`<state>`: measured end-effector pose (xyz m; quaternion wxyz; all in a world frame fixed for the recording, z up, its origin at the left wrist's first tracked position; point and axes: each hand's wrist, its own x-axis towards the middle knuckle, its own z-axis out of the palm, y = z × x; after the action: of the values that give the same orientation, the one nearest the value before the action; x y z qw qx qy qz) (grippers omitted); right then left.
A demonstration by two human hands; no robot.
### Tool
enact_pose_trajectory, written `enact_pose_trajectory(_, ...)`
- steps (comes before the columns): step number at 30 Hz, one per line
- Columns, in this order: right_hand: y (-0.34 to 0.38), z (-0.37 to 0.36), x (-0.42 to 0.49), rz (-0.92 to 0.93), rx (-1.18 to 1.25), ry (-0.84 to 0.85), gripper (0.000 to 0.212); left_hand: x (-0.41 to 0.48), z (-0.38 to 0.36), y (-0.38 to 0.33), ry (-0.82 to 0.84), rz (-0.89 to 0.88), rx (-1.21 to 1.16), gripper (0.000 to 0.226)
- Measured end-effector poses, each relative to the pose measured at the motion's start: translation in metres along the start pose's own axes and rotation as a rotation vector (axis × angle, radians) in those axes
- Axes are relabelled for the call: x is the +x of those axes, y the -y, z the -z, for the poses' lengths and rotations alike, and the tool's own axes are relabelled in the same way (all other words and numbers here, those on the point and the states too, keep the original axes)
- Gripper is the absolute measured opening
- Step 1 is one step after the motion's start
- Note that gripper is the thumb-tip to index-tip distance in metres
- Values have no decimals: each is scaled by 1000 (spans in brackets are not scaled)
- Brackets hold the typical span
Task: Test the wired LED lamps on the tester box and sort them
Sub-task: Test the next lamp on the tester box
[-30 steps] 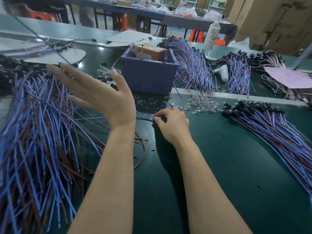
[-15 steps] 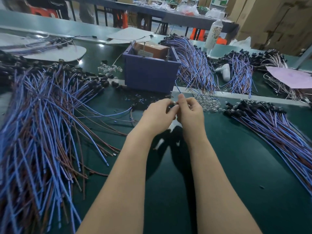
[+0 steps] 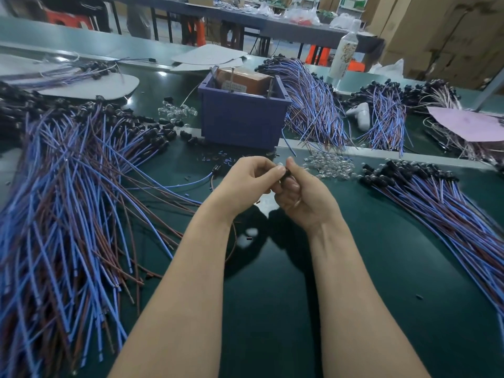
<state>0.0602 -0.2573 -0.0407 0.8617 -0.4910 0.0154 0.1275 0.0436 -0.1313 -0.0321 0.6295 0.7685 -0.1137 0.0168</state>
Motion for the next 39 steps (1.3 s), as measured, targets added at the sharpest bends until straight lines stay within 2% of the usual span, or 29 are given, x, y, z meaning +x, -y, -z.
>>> enact_pose_trajectory(2,0,1,-1,44,-101,-29,34,-1,-1,1,7,20,2,17)
enact_pose_trajectory(4,1,3,-2,151,-311,-71,18,-1,-2,2,15,38,56,16)
enact_pose_trajectory(6,0,4,-2,242,-499,-88,15,0,0,2,30,46,120,20)
enact_pose_trajectory(7,0,4,-2,257,-520,-77,16,0,1,1,38,46,135,21)
enact_pose_trajectory(12,-5,1,0,108,-214,-28,22,-1,5,1,31,17,81,14)
enact_pose_trajectory(15,-8,-2,0,66,-157,-48,23,-1,5,3,15,34,67,13)
enact_pose_trajectory(16,-9,-4,0,82,-204,-62,23,-1,5,4,4,44,102,14)
enact_pose_trajectory(17,-8,-5,-1,133,-337,-90,23,0,5,5,-8,55,163,15)
enact_pose_trajectory(20,-7,-4,-2,378,-969,-210,16,1,4,7,-20,77,343,19)
enact_pose_trajectory(22,-5,-3,-4,484,-1122,-207,14,1,4,6,-19,56,392,19)
enact_pose_trajectory(24,-4,-2,-4,528,-1065,-196,15,1,4,4,-2,29,380,17)
enact_pose_trajectory(26,-2,-2,-4,525,-837,-188,19,-1,4,0,42,0,219,14)
enact_pose_trajectory(29,-1,-3,-3,380,-496,-137,23,-3,6,-2,69,0,58,14)
enact_pose_trajectory(31,-3,-3,-1,342,-566,-160,22,-2,6,0,57,29,116,16)
enact_pose_trajectory(33,-6,-2,0,401,-839,-219,21,1,5,2,14,63,301,18)
enact_pose_trajectory(35,-10,-3,2,452,-1011,-245,16,4,2,3,-19,80,460,21)
enact_pose_trajectory(37,-10,-1,4,473,-1038,-269,15,4,4,1,-11,82,464,22)
enact_pose_trajectory(39,-3,8,7,451,-913,-353,17,1,9,-1,22,94,368,23)
